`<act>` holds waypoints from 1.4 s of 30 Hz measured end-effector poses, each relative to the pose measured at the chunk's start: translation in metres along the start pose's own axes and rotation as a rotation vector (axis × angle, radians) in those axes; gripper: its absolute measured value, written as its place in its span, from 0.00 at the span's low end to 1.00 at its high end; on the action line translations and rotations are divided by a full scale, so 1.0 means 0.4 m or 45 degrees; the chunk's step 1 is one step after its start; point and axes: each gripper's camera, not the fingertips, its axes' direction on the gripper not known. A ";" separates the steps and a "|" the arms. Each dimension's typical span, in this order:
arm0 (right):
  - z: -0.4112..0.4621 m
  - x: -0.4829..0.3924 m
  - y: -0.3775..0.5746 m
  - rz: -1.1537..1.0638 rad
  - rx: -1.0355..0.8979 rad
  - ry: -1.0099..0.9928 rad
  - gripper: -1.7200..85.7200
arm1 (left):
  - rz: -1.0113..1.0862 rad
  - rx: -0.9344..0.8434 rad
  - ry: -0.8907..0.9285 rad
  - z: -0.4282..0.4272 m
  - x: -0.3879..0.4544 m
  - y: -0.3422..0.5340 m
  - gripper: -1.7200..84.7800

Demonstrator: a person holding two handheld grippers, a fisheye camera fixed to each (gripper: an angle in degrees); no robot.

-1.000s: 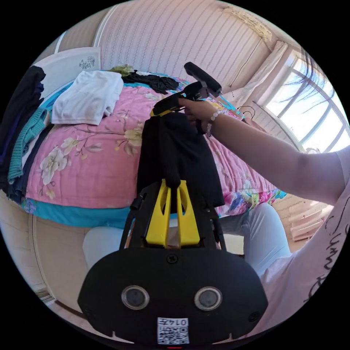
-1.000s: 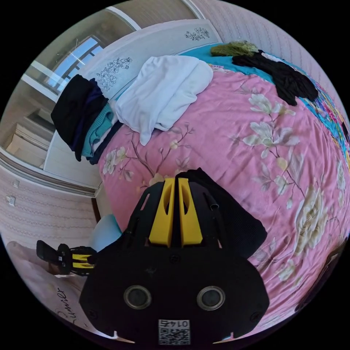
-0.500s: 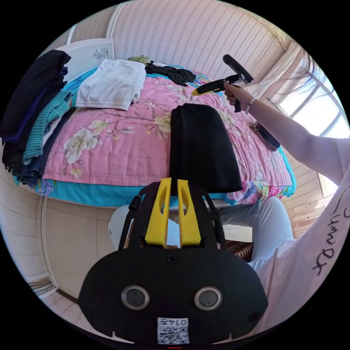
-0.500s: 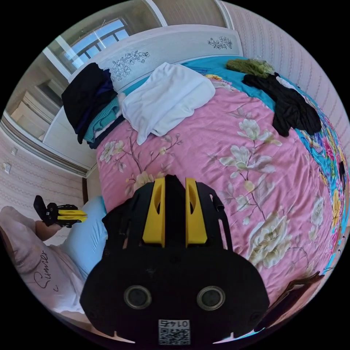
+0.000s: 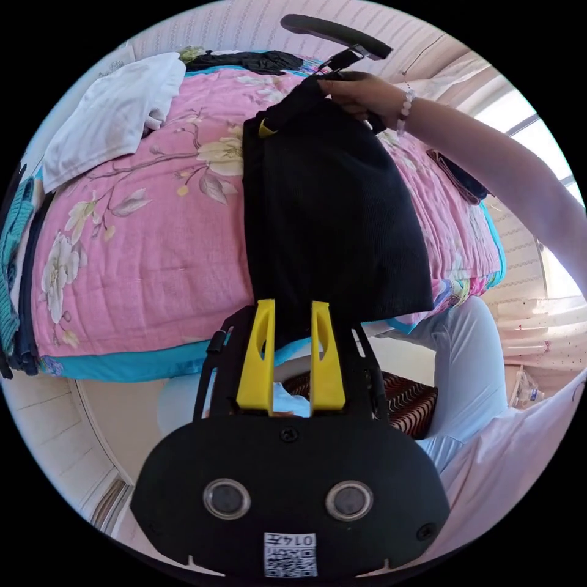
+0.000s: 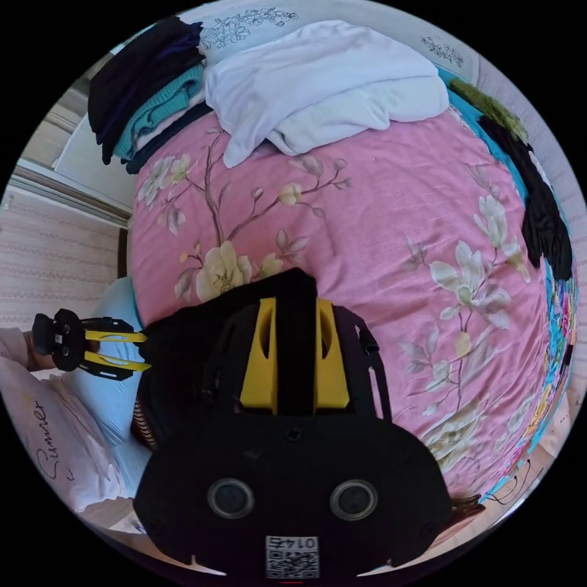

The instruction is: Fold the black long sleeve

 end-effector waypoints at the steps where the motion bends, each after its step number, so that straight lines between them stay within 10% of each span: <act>1: -0.013 -0.003 0.013 -0.003 0.023 -0.002 0.10 | -0.004 0.015 0.005 -0.010 0.004 0.005 0.11; 15: -0.089 0.020 0.126 0.082 0.171 -0.071 0.09 | 0.006 0.007 -0.325 -0.015 0.085 -0.004 0.14; 32: -0.402 0.020 0.657 0.356 0.912 -0.205 0.07 | 0.333 0.684 0.047 -0.388 0.189 0.205 0.01; 42: -0.658 0.096 0.015 0.158 0.804 -0.098 0.10 | -0.152 0.914 -0.519 -0.555 -0.315 -0.042 0.02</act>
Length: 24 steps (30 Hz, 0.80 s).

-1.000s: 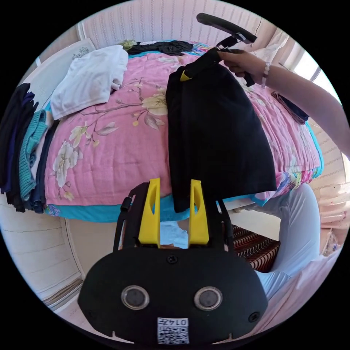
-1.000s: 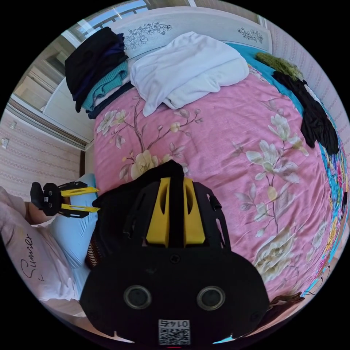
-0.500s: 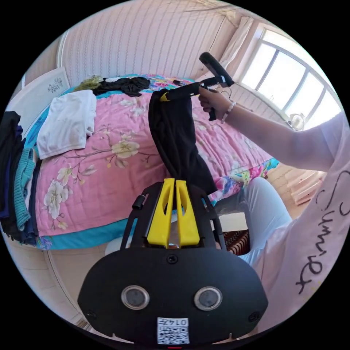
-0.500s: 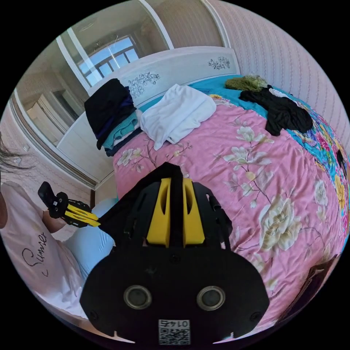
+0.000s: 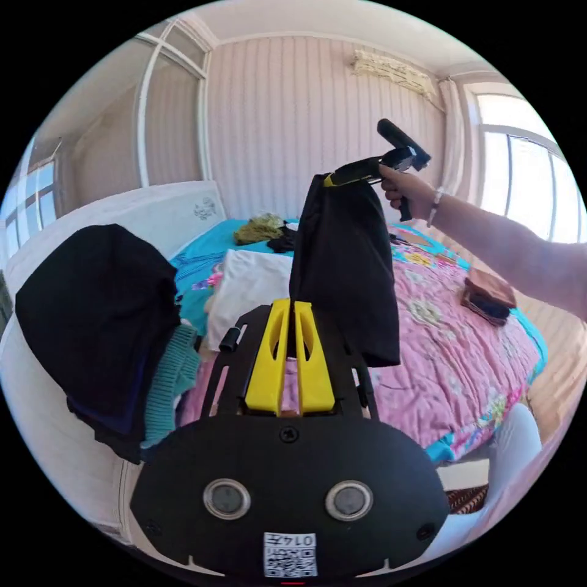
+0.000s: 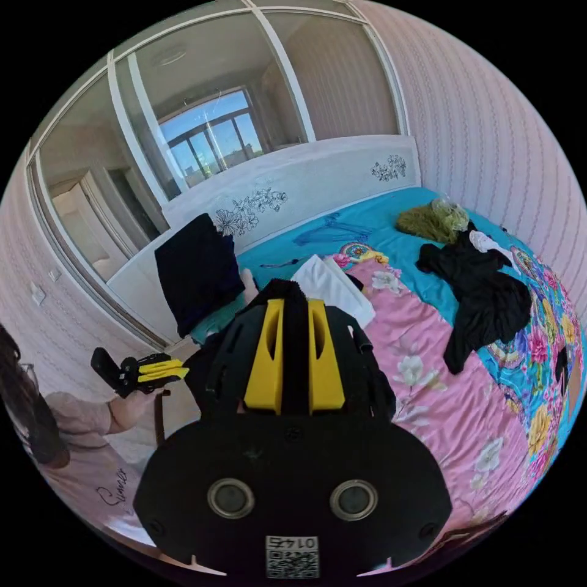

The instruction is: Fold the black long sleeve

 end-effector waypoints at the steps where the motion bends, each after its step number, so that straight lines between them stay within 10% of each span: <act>1: 0.079 0.008 -0.102 0.015 -0.054 0.054 0.12 | -0.048 -0.057 -0.042 0.046 -0.040 -0.009 0.03; 9: 0.334 0.046 -0.024 0.031 -0.189 0.121 0.13 | -0.124 -0.269 0.114 0.179 -0.138 0.181 0.09; 24: -0.086 -0.107 1.287 0.542 -0.380 0.207 0.09 | 0.231 -0.423 0.593 -0.011 0.419 0.564 0.08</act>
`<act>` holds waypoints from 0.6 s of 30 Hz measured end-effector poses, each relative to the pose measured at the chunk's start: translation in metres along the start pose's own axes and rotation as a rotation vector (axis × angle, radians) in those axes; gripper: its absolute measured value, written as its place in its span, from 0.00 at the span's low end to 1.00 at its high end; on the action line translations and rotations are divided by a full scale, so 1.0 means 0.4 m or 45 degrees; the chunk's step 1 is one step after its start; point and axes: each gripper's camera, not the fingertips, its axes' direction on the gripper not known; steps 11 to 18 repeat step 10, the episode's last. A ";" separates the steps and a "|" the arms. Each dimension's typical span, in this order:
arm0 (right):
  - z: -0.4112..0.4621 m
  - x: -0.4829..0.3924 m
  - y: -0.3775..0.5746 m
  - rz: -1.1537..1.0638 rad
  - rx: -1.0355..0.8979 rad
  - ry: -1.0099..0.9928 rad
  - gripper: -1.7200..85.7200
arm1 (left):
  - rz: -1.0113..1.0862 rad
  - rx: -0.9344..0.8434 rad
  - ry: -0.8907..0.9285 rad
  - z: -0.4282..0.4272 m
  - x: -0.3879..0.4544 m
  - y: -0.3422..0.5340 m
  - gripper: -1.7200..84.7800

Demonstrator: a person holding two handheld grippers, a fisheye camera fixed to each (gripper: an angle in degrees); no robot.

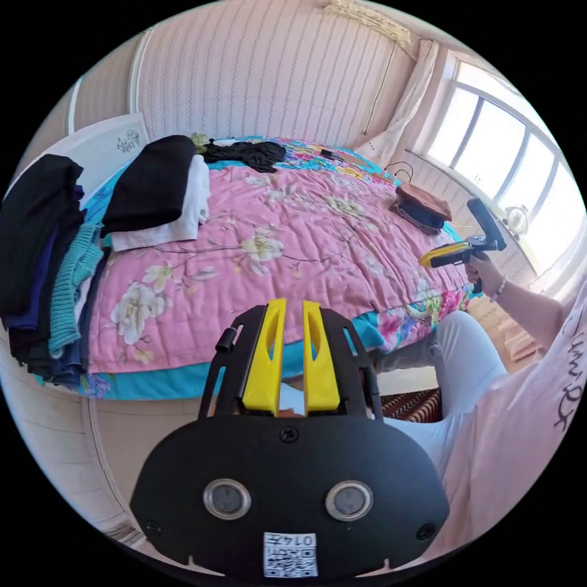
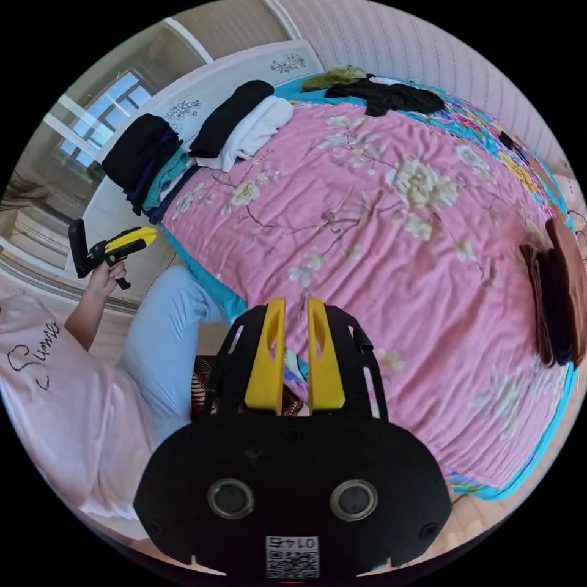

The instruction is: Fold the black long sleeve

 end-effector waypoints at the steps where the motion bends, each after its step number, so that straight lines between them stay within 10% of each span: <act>1: 0.006 0.013 0.083 0.069 -0.006 0.003 0.09 | 0.020 0.003 0.032 0.018 0.039 -0.008 0.08; 18: -0.008 0.127 0.417 0.377 0.259 0.176 0.10 | 0.354 -0.053 0.134 0.176 0.326 -0.147 0.08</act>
